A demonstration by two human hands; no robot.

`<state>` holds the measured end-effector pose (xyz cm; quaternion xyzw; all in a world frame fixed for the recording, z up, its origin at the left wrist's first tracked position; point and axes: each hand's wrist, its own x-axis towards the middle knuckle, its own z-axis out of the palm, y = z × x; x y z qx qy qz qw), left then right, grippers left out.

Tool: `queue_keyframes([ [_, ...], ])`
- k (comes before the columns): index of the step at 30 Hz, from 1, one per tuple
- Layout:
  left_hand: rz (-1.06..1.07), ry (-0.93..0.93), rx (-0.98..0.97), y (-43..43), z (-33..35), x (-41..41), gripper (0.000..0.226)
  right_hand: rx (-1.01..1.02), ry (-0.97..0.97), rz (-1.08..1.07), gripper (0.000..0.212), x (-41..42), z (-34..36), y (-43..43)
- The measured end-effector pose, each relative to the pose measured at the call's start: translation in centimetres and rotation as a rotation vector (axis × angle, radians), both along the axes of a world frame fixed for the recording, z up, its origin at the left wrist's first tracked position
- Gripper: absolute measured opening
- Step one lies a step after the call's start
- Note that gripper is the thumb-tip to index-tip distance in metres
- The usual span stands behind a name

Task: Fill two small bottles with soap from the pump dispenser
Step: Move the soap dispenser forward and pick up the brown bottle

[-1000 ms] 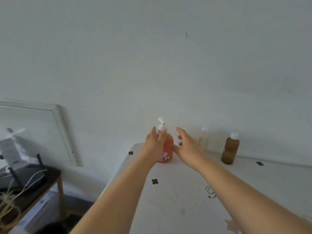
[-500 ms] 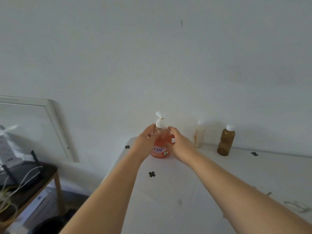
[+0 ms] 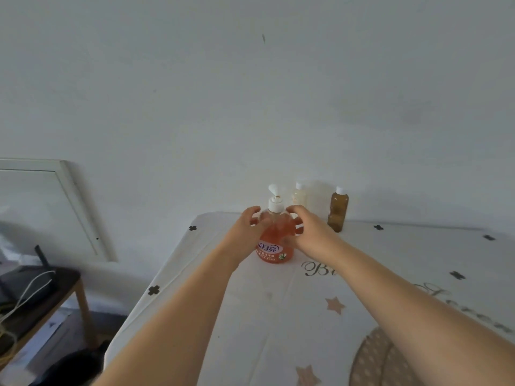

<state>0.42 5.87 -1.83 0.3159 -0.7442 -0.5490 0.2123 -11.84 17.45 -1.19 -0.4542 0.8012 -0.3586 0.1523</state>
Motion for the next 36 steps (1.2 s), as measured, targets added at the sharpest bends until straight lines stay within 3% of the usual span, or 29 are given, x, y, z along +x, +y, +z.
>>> queue_keyframes([
  [7, -0.094, -0.022, 0.025, 4.8, 0.0, -1.6, 0.043, -0.006, -0.042, -0.069, 0.060, -1.1, 0.2, 5.8],
  [14, -0.194, -0.021, 0.045, 9.4, -0.2, -4.1, 0.045, -0.033, 0.013, -0.144, 0.081, -2.1, -0.2, 11.6],
  [21, -0.283, -0.012, 0.021, 13.3, -0.5, -6.3, 0.046, -0.037, -0.079, -0.214, 0.084, -3.5, -0.2, 16.0],
  [30, -0.092, 0.053, -0.194, 16.2, -1.1, -8.4, 0.028, -0.052, 0.057, -0.331, 0.095, -4.1, -0.8, 18.0],
  [36, -0.077, 0.077, -0.093, 17.3, -0.8, -10.2, 0.021, -0.068, 0.117, -0.461, 0.088, -5.1, -1.4, 18.7],
])
